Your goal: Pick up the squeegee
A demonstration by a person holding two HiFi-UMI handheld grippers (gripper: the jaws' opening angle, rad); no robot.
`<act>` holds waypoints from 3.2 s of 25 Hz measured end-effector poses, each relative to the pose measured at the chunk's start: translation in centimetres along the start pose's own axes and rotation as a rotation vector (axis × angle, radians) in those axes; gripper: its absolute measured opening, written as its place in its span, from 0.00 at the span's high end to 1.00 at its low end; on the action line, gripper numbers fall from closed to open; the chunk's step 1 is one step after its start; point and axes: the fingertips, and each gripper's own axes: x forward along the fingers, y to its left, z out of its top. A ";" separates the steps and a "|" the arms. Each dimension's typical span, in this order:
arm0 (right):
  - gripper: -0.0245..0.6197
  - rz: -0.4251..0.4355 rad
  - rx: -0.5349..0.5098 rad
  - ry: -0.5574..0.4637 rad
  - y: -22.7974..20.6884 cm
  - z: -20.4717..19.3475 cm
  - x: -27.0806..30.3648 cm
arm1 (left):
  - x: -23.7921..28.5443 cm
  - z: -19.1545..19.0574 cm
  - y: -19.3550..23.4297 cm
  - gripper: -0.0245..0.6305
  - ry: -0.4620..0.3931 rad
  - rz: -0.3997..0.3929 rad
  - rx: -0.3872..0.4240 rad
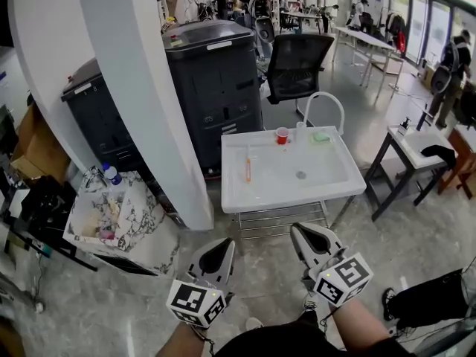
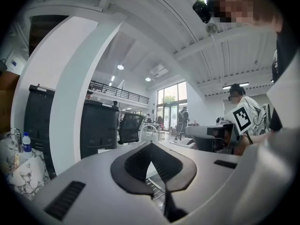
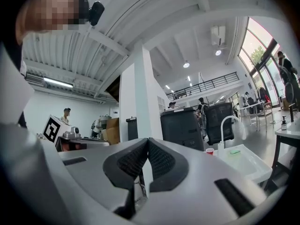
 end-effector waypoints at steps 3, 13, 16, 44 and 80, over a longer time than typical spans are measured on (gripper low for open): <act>0.94 -0.012 -0.009 0.005 0.0 -0.3 0.2 | -0.2 -0.2 0.5 0.93 -0.006 0.020 0.017; 0.76 -0.039 -0.009 0.005 0.5 -0.5 1.5 | -0.9 -1.1 2.7 0.71 0.018 0.023 0.020; 0.73 -0.045 -0.009 0.003 0.7 -0.7 1.6 | -1.1 -1.3 3.0 0.69 0.025 0.022 0.017; 0.74 0.025 0.031 -0.027 -14.7 1.3 8.4 | 13.6 -0.5 4.4 0.69 0.054 0.114 0.025; 0.74 0.171 0.073 0.002 -33.7 2.2 18.4 | 32.2 0.1 7.4 0.69 0.102 0.281 0.023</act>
